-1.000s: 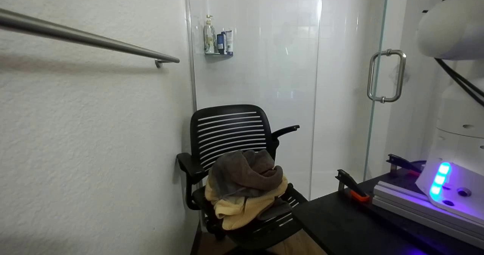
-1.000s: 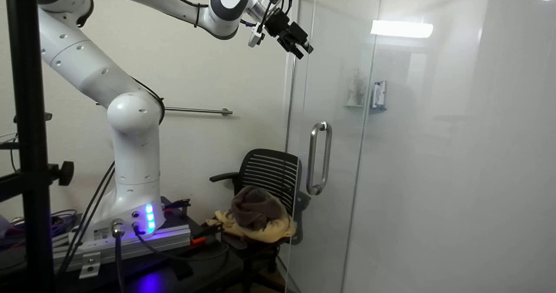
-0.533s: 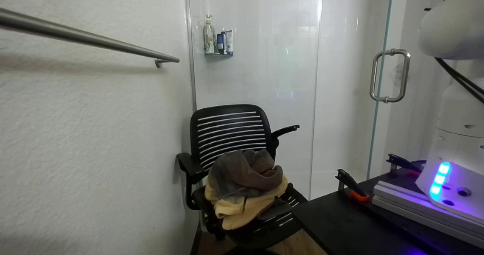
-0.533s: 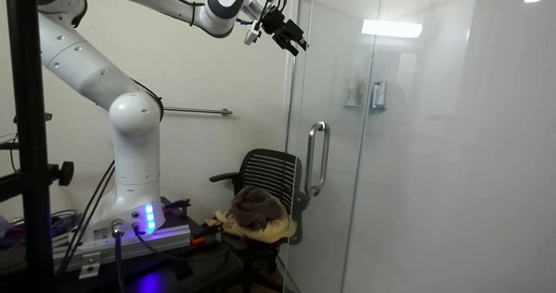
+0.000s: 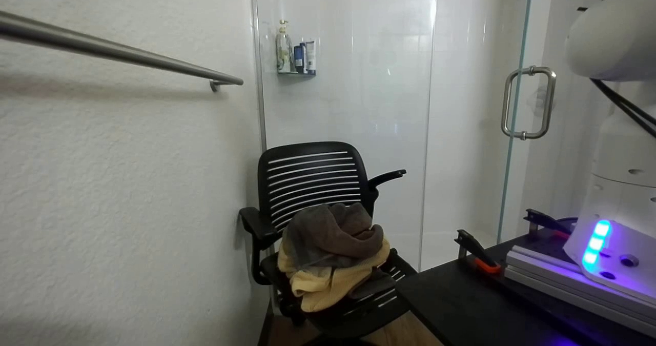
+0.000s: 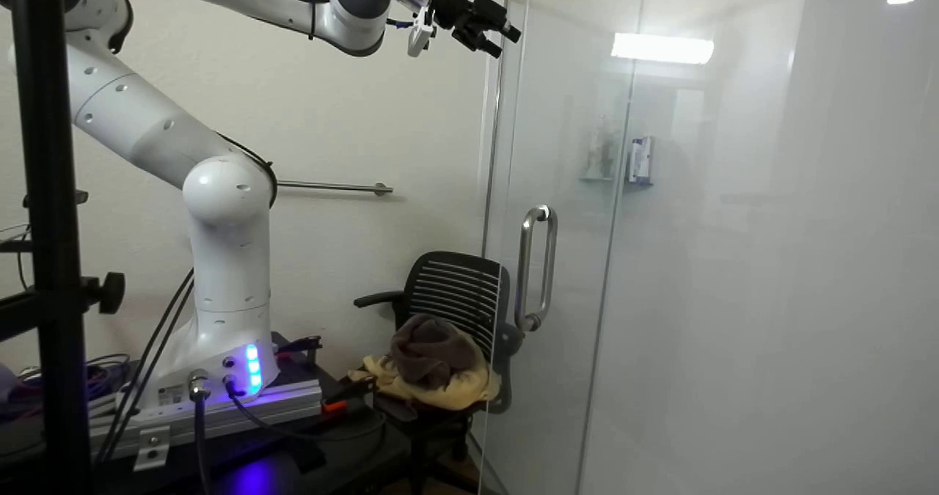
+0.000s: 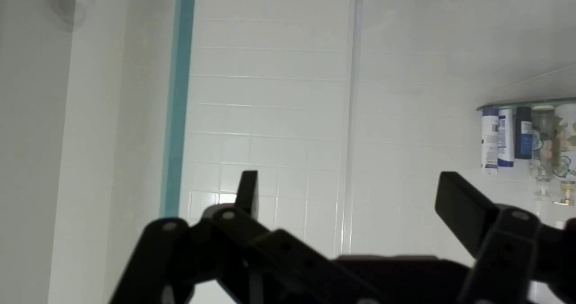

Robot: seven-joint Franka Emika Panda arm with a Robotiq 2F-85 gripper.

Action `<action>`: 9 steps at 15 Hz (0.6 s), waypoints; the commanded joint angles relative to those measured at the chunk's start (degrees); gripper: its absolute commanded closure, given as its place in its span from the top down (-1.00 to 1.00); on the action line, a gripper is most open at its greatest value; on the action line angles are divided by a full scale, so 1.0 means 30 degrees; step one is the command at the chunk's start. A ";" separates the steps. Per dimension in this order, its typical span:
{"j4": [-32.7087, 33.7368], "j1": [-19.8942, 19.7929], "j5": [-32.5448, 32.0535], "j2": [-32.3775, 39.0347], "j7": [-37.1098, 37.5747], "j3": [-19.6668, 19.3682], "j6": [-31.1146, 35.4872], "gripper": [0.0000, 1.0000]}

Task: Close the glass shower door

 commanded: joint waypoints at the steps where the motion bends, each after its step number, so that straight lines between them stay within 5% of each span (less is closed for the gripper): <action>1: 0.0753 -0.0431 0.0589 0.0484 0.0126 -0.0068 0.0248 1.00; 9: 0.2504 -0.0187 0.0619 0.0017 -0.1146 -0.1302 0.0783 1.00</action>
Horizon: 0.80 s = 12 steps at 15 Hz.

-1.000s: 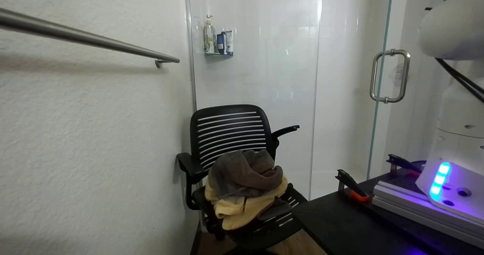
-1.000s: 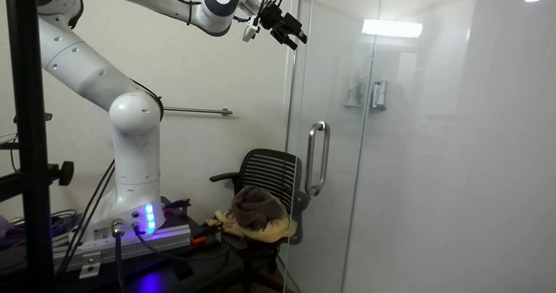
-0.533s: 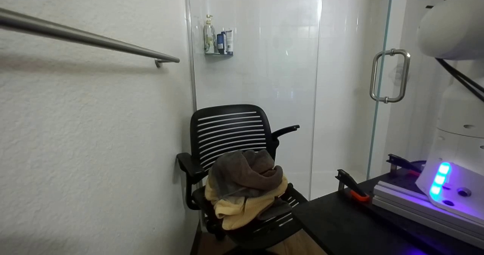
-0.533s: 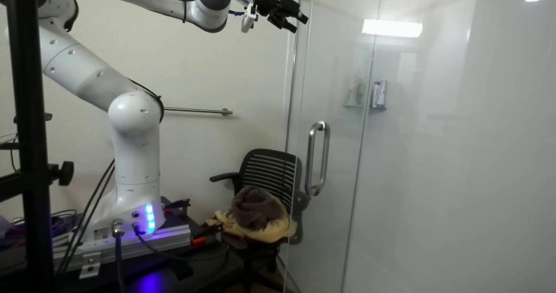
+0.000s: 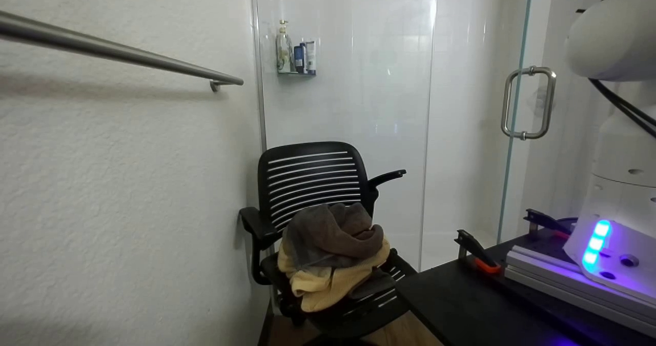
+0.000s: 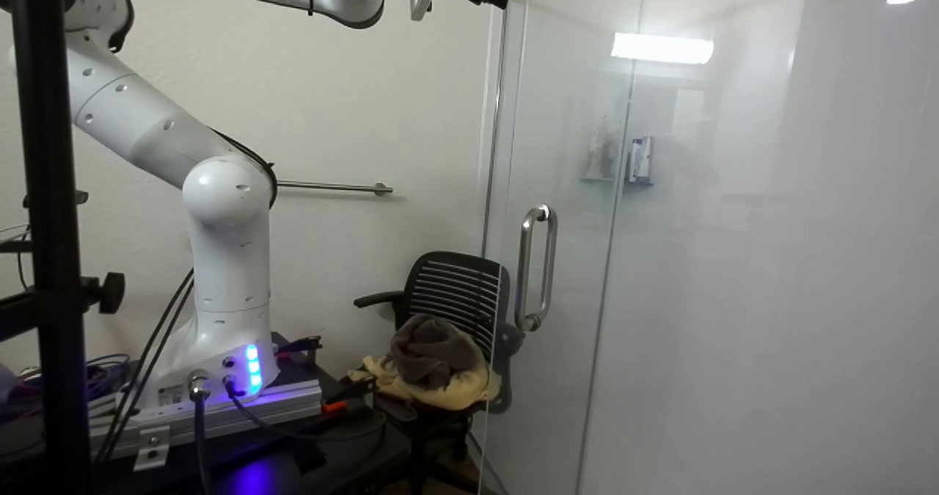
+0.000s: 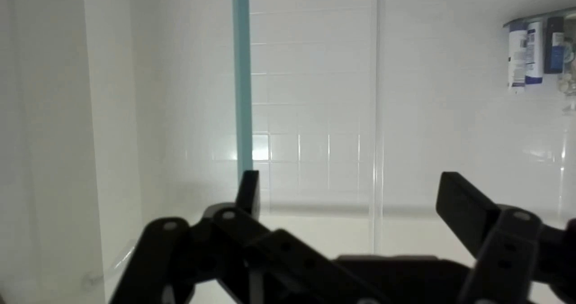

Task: Close the glass shower door

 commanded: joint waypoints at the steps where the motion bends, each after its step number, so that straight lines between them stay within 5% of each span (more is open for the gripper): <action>1: 0.0588 -0.0102 0.0047 -0.0078 -0.1384 -0.0382 -0.0512 1.00; 5: 0.1239 0.0201 -0.0020 -0.0325 -0.2652 -0.0923 -0.2319 1.00; 12: 0.1615 -0.0203 0.0280 0.0366 -0.1409 -0.0880 -0.1168 1.00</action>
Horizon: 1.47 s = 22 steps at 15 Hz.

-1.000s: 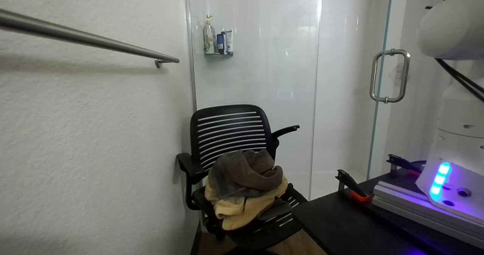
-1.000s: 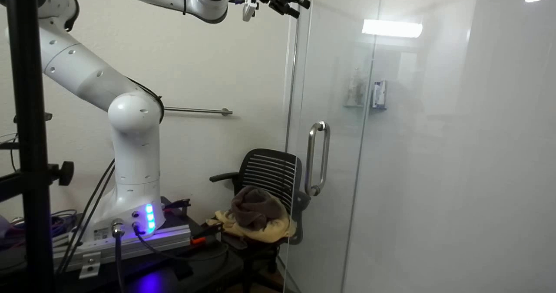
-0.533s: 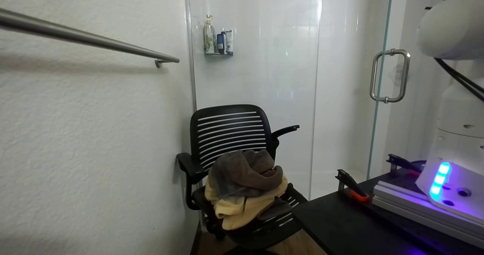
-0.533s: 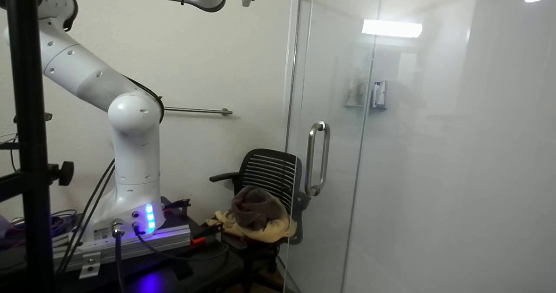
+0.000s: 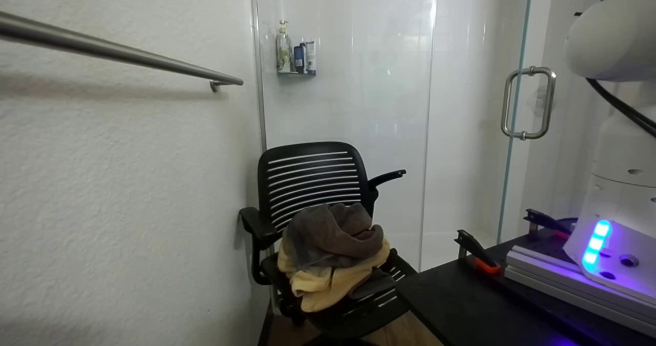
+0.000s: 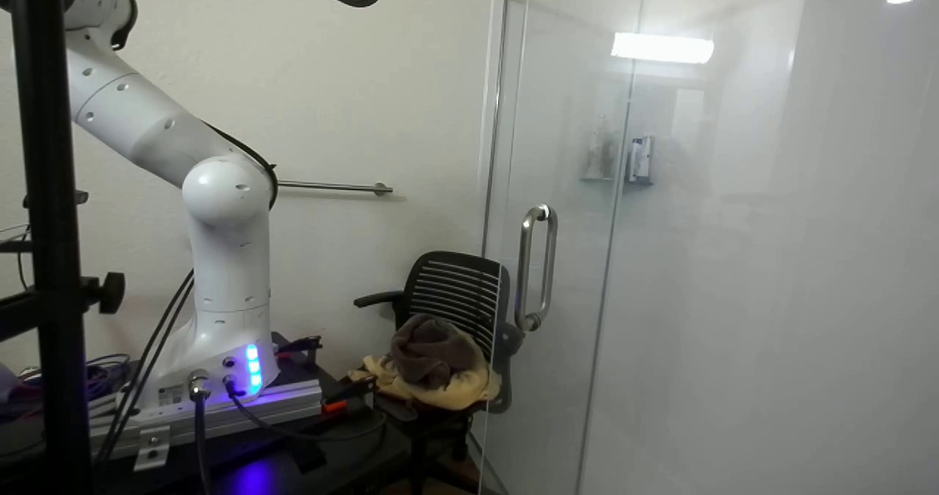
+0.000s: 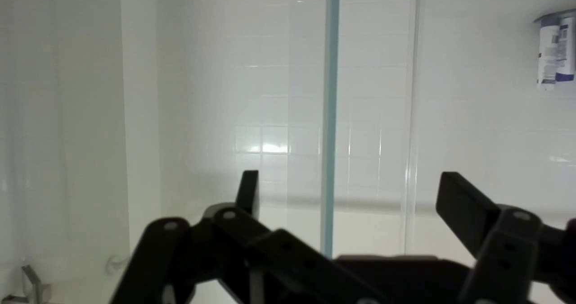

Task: Close the glass shower door

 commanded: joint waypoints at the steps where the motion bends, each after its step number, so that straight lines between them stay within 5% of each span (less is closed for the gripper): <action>1: 0.0117 -0.0123 0.0276 0.0196 -0.0130 0.0073 0.0063 1.00; 14: 0.1056 0.3573 0.4619 0.3543 0.0767 -0.0595 -0.0017 1.00; 22: 0.2612 0.1053 0.4339 0.7684 0.3179 0.0433 0.4027 1.00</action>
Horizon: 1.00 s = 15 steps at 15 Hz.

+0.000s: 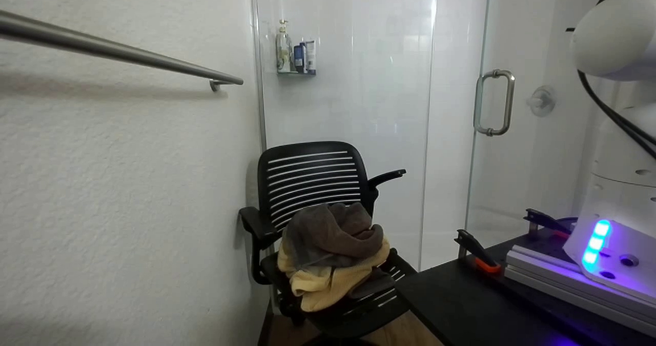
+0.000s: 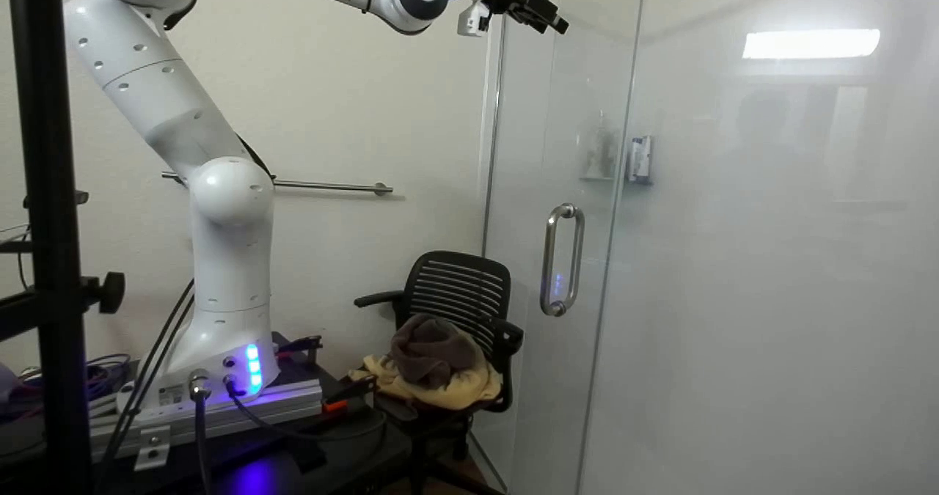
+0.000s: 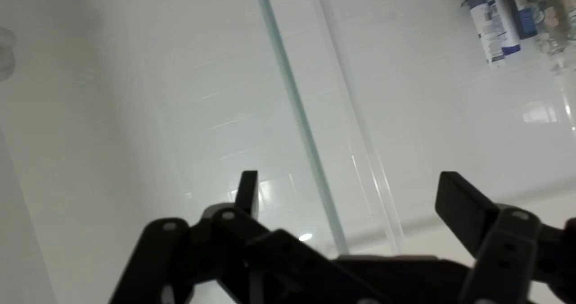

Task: Close the glass shower door

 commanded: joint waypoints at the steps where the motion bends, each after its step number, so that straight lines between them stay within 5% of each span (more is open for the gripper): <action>1: 0.1096 -0.2033 -0.0077 0.2354 0.1197 0.1014 0.2033 1.00; 3: 0.1450 -0.3080 -0.0580 0.3044 0.2465 0.1622 0.1893 1.00; 4: 0.0695 -0.1799 -0.0242 0.2030 0.1470 0.0811 0.1728 1.00; 7: 0.1023 -0.2536 -0.0320 0.2554 0.2071 0.1332 0.1758 1.00; 15: 0.2870 -0.0114 0.1168 0.4369 0.0915 0.0410 -0.1174 1.00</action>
